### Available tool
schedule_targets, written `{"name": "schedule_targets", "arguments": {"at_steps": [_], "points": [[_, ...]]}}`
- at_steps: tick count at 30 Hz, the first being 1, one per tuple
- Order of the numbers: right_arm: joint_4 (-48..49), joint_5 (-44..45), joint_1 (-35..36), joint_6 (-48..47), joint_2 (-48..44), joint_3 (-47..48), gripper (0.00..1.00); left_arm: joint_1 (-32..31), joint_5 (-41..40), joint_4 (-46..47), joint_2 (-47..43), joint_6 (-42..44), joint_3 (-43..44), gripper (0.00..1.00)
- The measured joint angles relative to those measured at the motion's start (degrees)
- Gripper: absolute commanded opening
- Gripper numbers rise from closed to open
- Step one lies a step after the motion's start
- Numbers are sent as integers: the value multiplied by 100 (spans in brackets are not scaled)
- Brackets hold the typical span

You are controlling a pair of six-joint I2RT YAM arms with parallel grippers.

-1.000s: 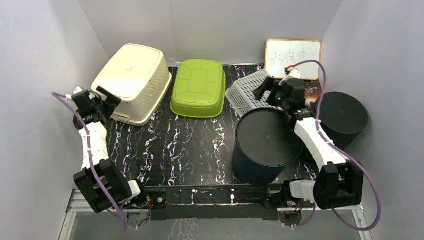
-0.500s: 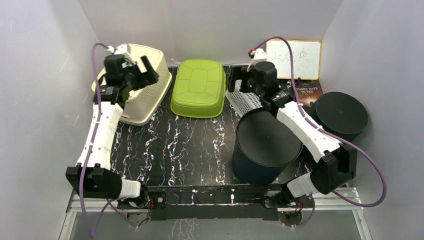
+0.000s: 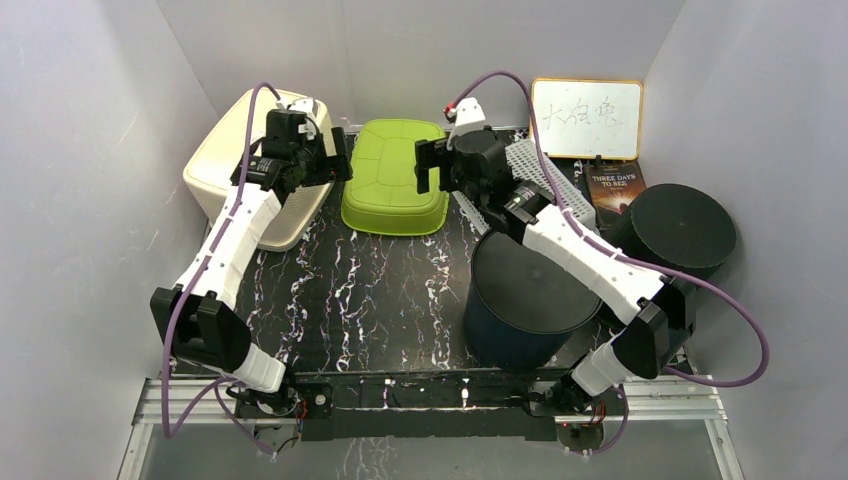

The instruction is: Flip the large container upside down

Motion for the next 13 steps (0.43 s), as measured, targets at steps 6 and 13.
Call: {"name": "schedule_targets", "arguments": {"at_steps": [6, 13], "points": [[170, 1475, 271, 275, -144, -452, 98, 0, -9, 4, -17, 94, 44, 98], [247, 1703, 363, 125, -138, -420, 98, 2, -11, 11, -52, 142, 44, 98]]}}
